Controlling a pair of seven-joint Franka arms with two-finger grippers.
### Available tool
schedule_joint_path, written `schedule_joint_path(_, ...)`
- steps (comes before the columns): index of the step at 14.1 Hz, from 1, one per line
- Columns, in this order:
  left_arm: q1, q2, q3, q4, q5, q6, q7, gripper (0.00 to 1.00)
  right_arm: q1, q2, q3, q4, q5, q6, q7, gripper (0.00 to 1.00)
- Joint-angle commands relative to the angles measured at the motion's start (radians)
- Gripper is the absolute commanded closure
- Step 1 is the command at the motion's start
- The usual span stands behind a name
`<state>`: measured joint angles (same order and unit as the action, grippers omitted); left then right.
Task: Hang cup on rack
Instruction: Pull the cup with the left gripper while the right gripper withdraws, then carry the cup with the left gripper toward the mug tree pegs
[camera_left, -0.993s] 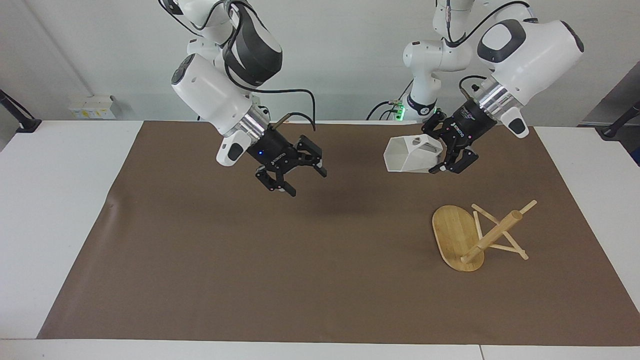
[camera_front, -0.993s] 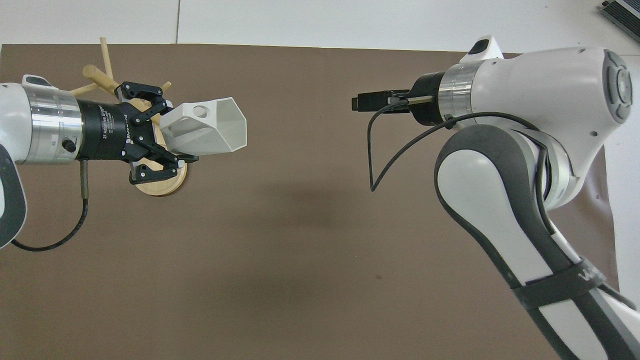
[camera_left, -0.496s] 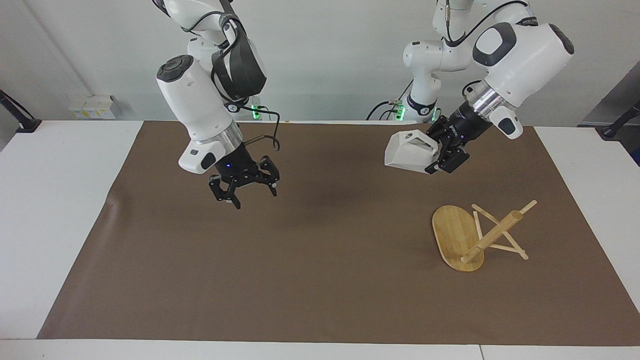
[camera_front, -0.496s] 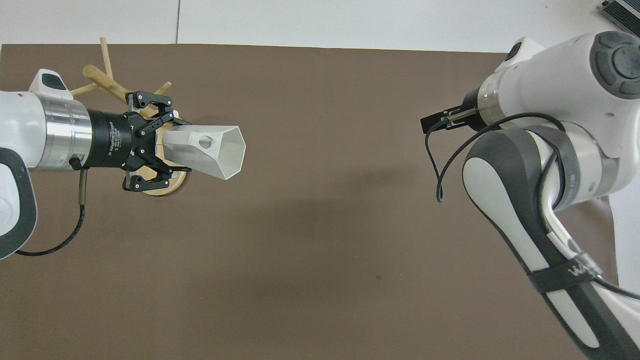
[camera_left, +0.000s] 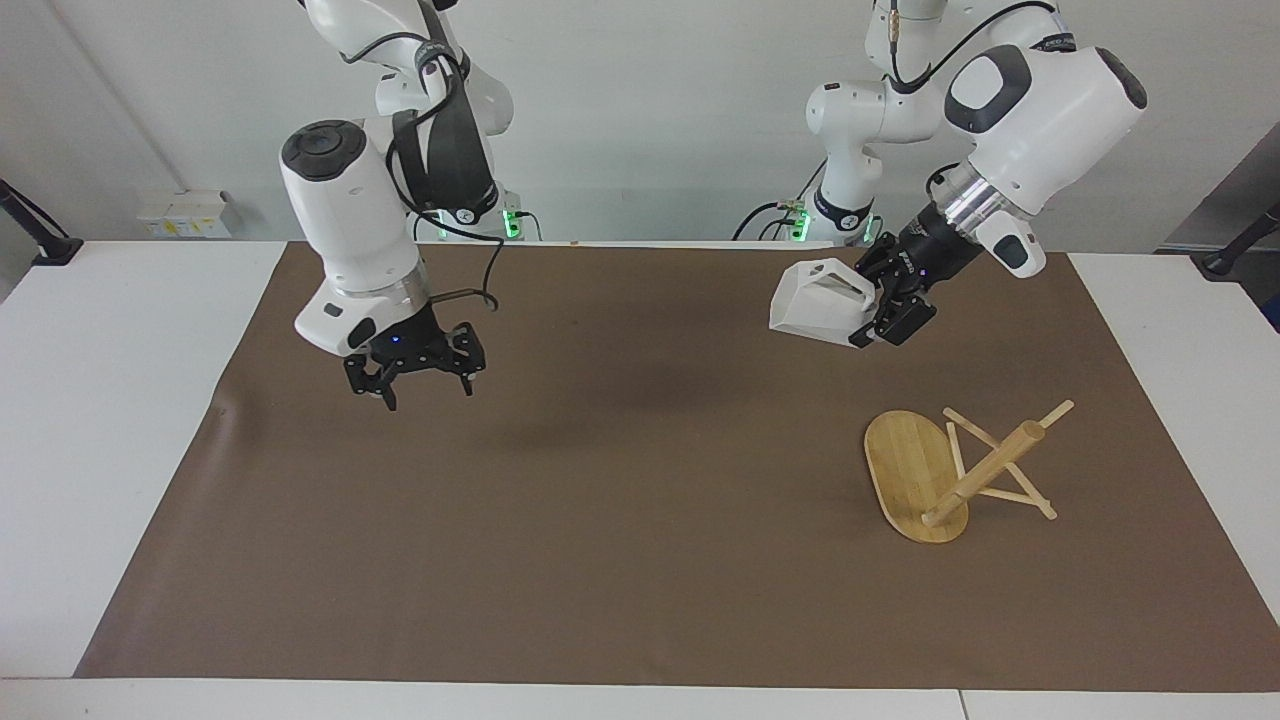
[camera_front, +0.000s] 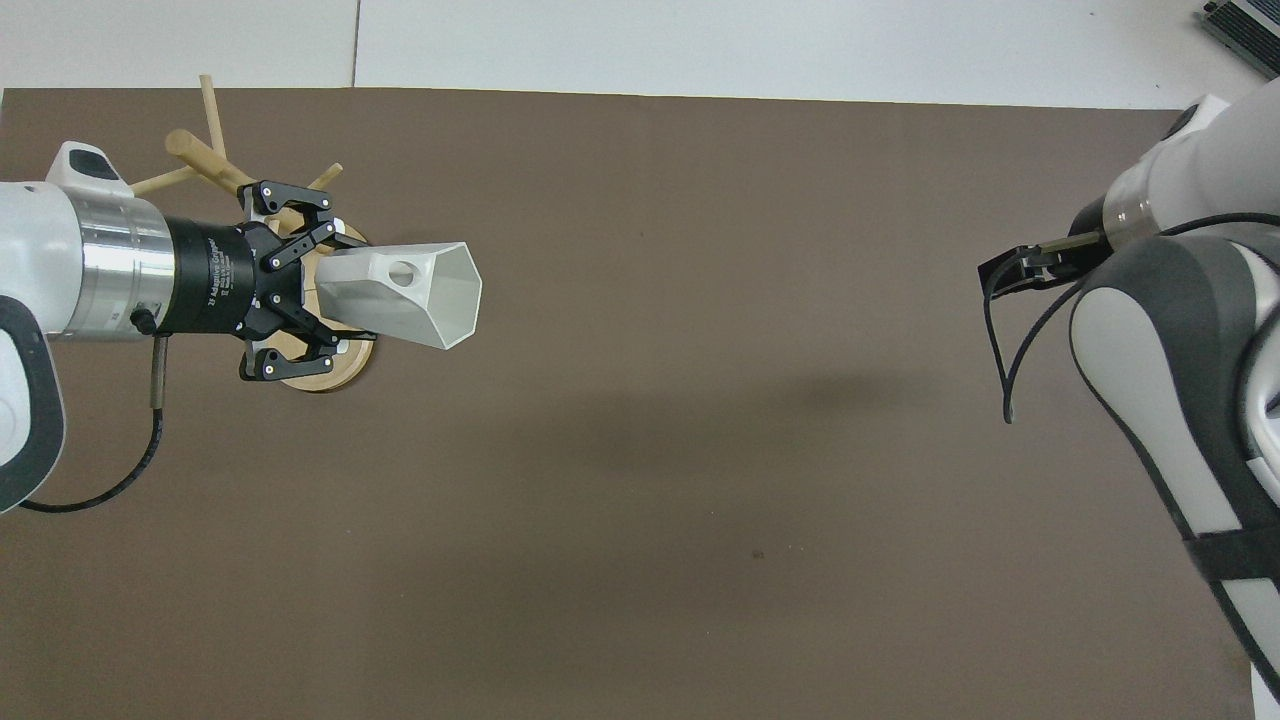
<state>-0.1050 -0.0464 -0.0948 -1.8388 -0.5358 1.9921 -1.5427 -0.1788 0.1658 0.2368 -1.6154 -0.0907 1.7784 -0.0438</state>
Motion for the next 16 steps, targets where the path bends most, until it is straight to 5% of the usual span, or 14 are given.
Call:
schedule_joint_path(1,0.019,-0.026,-0.003,-0.022,-0.001,-0.004,-0.121,1.0,-0.007,-0.049,-0.03,0.002,-0.015,-0.069,0.012,0.0)
schedule_joint_path(8,0.067,-0.026,0.001,-0.028,-0.018,0.013,-0.538,1.0,-0.008,-0.08,-0.114,0.109,0.044,-0.287,0.018,0.0)
schedule_joint_path(12,0.064,-0.026,-0.002,-0.053,-0.013,0.111,-0.857,1.0,-0.004,-0.104,-0.163,0.097,0.115,-0.286,0.03,0.0)
schedule_joint_path(16,0.048,-0.032,-0.006,-0.076,-0.012,0.16,-0.977,1.0,-0.004,-0.111,-0.163,0.072,0.1,-0.206,0.024,0.0)
